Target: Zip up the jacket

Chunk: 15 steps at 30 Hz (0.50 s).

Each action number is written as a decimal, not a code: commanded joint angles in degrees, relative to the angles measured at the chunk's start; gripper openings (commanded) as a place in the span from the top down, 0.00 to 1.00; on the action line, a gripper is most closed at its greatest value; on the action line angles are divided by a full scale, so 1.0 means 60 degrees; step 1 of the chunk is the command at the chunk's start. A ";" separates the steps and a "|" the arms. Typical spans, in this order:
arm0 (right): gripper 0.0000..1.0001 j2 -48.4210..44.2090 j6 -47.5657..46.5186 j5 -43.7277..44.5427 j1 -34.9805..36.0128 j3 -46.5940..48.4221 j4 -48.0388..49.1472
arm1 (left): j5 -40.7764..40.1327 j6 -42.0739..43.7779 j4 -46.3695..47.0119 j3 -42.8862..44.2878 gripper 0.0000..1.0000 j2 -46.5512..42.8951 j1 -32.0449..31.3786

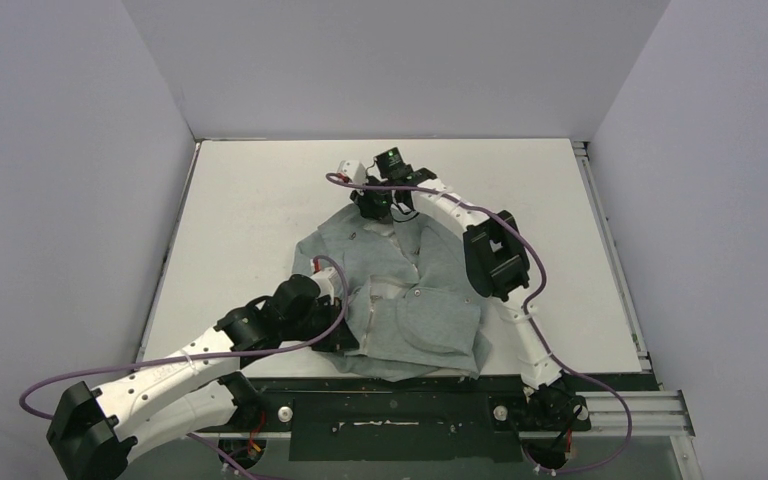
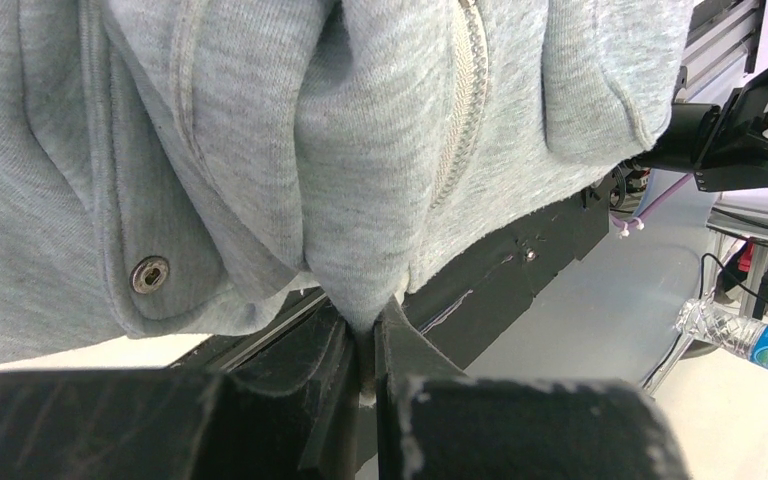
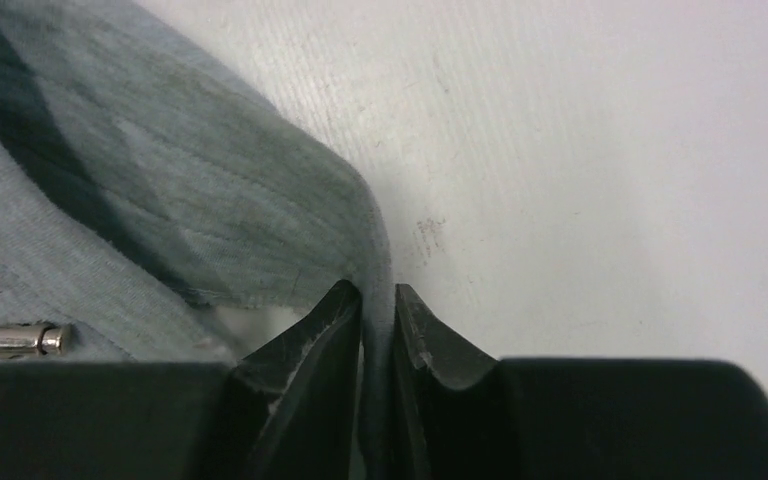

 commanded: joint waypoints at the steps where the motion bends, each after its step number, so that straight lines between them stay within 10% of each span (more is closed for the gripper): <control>1: 0.87 -0.0295 0.1669 -0.0278 -0.0396 -0.0025 0.2116 | -0.0311 0.0047 -0.0300 0.0576 1.00 -0.0241 0.0062; 8: 1.00 -0.1428 0.4619 0.1377 -0.1630 -0.0939 0.4060 | -0.0182 0.1455 -0.0776 0.1482 1.00 0.0499 0.1009; 15: 1.00 -0.3666 0.7932 0.3531 -0.3319 -0.3927 0.6475 | 0.2024 0.4209 -0.0612 0.3446 1.00 0.2807 0.4209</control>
